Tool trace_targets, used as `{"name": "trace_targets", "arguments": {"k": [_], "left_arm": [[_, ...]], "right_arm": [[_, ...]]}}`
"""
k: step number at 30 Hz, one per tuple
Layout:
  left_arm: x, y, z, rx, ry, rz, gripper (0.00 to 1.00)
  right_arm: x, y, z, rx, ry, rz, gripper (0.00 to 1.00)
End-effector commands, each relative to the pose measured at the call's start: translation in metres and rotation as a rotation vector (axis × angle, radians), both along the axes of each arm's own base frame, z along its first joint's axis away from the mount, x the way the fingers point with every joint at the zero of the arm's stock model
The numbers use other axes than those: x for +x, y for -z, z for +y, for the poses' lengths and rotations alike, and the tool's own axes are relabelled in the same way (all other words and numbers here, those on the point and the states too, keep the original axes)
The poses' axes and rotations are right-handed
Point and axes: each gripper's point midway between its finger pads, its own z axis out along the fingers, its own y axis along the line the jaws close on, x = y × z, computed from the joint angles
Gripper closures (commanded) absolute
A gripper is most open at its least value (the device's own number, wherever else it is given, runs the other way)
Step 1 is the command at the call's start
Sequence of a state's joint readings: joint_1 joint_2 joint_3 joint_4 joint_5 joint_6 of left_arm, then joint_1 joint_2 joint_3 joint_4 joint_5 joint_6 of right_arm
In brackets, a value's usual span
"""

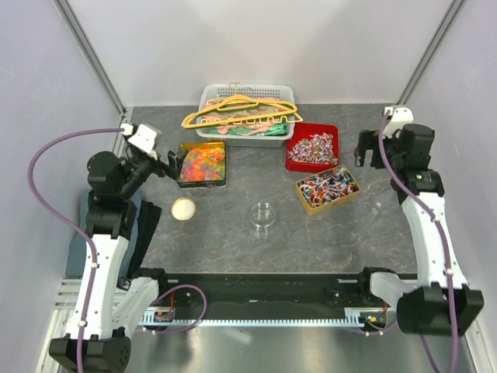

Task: Pack the candies
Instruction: Pick up the spatula from the center of the board.

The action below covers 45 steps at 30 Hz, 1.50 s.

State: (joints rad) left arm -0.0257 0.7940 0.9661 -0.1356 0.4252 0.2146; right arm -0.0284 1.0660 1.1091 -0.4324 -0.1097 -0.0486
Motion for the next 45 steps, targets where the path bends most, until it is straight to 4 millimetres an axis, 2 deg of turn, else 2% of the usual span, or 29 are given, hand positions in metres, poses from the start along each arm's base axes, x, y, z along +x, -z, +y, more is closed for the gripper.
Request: {"name": "trace_targets", "arguments": {"k": [1,3,4,5,7,8,12,15,20,25,32,45], "left_arm": [[-0.009,0.032,-0.026,0.064,0.183,0.056,0.01],[-0.009,0.038,-0.029,0.070,0.201,0.074,0.00],[-0.011,0.042,-0.030,0.068,0.212,0.086,0.00],[-0.012,0.044,-0.031,0.072,0.218,0.088,0.00],[-0.013,0.046,-0.034,0.082,0.233,0.085,0.00],[-0.013,0.047,-0.035,0.084,0.238,0.088,0.00],[-0.012,0.040,-0.035,0.067,0.234,0.099,0.00],[-0.017,0.043,-0.037,0.059,0.243,0.102,0.01],[-0.020,0.053,-0.036,0.070,0.242,0.108,0.01],[-0.020,0.053,-0.036,0.066,0.242,0.111,0.01],[-0.022,0.055,-0.039,0.052,0.259,0.125,0.00],[-0.023,0.059,-0.041,0.042,0.268,0.140,0.01]], "right_arm": [[-0.016,0.058,-0.043,0.081,0.021,0.206,0.04],[-0.020,0.086,-0.059,0.141,0.029,0.309,0.06],[-0.022,0.089,-0.075,0.183,0.051,0.321,0.07],[-0.023,0.104,-0.084,0.218,0.062,0.371,0.09],[-0.032,0.115,-0.098,0.300,0.069,0.406,0.11],[-0.036,0.127,-0.099,0.341,0.069,0.455,0.12],[-0.052,0.153,-0.105,0.401,0.067,0.518,0.15],[-0.057,0.165,-0.101,0.411,0.046,0.533,0.16],[-0.048,0.167,-0.093,0.475,0.018,0.499,0.20],[-0.051,0.192,-0.096,0.501,0.052,0.558,0.24],[-0.053,0.210,-0.095,0.528,0.071,0.584,0.25],[-0.041,0.220,-0.099,0.513,0.106,0.581,0.31]]}}
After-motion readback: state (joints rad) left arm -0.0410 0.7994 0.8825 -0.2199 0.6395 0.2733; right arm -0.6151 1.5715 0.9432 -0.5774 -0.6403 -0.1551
